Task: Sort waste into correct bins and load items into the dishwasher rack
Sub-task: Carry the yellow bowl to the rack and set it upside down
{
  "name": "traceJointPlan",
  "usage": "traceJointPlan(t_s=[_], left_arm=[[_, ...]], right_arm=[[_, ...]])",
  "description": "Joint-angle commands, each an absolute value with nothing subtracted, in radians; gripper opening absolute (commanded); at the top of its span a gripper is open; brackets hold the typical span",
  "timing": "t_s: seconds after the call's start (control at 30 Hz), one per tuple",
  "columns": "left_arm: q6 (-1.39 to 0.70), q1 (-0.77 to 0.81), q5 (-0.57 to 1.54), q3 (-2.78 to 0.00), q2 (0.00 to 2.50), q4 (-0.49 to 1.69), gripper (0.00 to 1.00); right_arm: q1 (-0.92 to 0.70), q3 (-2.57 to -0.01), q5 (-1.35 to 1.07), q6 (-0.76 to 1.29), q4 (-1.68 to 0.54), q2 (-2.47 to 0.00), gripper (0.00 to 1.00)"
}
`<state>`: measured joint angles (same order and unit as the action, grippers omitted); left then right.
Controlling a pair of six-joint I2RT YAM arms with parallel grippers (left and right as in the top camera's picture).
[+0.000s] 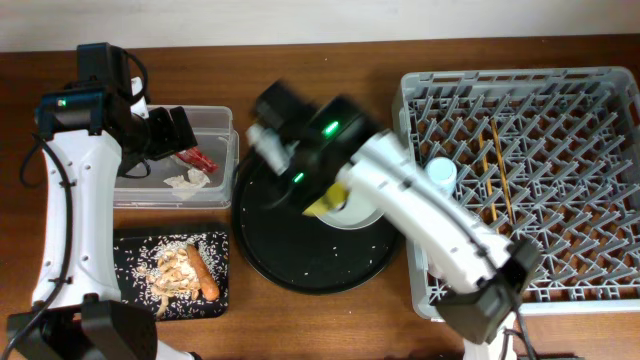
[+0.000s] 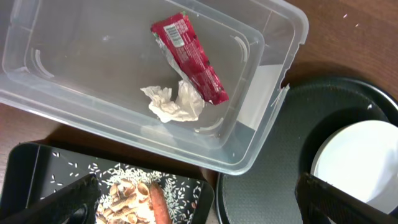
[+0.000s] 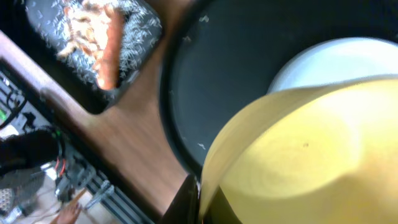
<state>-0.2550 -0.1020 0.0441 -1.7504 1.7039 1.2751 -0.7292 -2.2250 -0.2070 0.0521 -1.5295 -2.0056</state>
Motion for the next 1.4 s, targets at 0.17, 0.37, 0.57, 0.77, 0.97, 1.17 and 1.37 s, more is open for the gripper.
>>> traceJointPlan(t_s=[0.17, 0.37, 0.57, 0.77, 0.97, 1.17, 1.37], left_arm=[[-0.265, -0.101, 0.037, -1.749, 1.692, 1.273, 0.99], [-0.265, -0.101, 0.037, -1.749, 1.692, 1.273, 0.99], [-0.265, -0.101, 0.037, -1.749, 1.692, 1.273, 0.99], [-0.265, -0.101, 0.037, -1.749, 1.692, 1.273, 0.99], [-0.265, -0.101, 0.037, -1.749, 1.692, 1.273, 0.99], [-0.265, -0.101, 0.037, -1.749, 1.692, 1.273, 0.99], [-0.265, -0.101, 0.037, -1.749, 1.692, 1.273, 0.99]], right_arm=[[-0.185, -2.436, -0.406, -0.202, -1.699, -1.990, 0.04], [0.239, -2.434, -0.865, -0.490, -1.698, -1.991, 0.04], [0.362, -2.345, -1.060, -0.744, -1.676, -2.006, 0.04], [0.360, -2.061, -1.258, -0.744, -1.449, -2.010, 0.04], [0.358, -1.780, -1.434, -0.744, -1.155, -2.025, 0.04], [0.322, -1.738, -1.459, -0.744, -1.091, -2.103, 0.04], [0.277, -1.738, -1.430, -0.744, -1.046, -2.163, 0.04]])
